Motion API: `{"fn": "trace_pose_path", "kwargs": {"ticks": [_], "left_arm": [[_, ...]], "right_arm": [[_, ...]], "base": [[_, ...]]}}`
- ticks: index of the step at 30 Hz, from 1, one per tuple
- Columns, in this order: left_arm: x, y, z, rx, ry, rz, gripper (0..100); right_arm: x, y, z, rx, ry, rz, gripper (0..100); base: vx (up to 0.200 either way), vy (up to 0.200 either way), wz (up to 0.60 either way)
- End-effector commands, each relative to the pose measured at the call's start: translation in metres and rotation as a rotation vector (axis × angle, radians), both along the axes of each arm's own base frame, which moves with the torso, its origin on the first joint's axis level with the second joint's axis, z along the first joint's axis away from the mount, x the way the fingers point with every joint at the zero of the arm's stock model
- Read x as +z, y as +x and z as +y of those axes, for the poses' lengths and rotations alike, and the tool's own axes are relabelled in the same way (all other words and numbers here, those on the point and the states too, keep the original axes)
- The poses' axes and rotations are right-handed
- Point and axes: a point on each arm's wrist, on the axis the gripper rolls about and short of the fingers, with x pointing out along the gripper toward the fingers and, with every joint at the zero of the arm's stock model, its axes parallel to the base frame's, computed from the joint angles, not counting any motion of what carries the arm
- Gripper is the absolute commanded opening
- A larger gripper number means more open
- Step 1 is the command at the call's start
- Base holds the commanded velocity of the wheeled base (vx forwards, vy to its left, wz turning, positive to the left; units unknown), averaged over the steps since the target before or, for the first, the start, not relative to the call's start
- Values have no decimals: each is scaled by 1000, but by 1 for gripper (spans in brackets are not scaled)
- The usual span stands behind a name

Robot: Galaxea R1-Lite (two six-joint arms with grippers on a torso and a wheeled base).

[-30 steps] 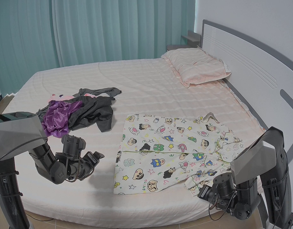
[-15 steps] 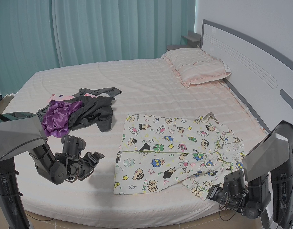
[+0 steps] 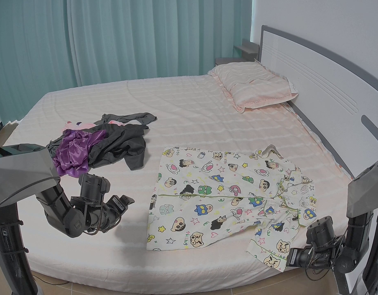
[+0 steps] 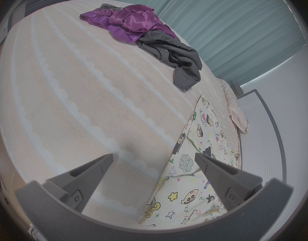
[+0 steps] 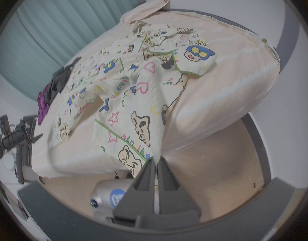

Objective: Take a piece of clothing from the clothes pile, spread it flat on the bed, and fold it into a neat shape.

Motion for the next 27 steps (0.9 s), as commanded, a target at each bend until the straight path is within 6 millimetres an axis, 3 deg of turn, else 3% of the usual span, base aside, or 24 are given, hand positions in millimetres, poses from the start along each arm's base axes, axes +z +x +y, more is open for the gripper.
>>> {"fn": "trace_pose_path", "kwargs": {"ticks": [1,23,27], "left_arm": [[1,0,0,1,-1,-3,100],[3,-1,0,-1,3,-7,100],[3,-1,0,-1,3,-7,100]], "right_arm": [[13,-7,-13,37,-32,7,0],[4,-22,-76,105,-266,267,0],[4,-20,-81,119,-248,246,0]], "base": [[0,0,0],[0,0,0],[0,0,0]]}}
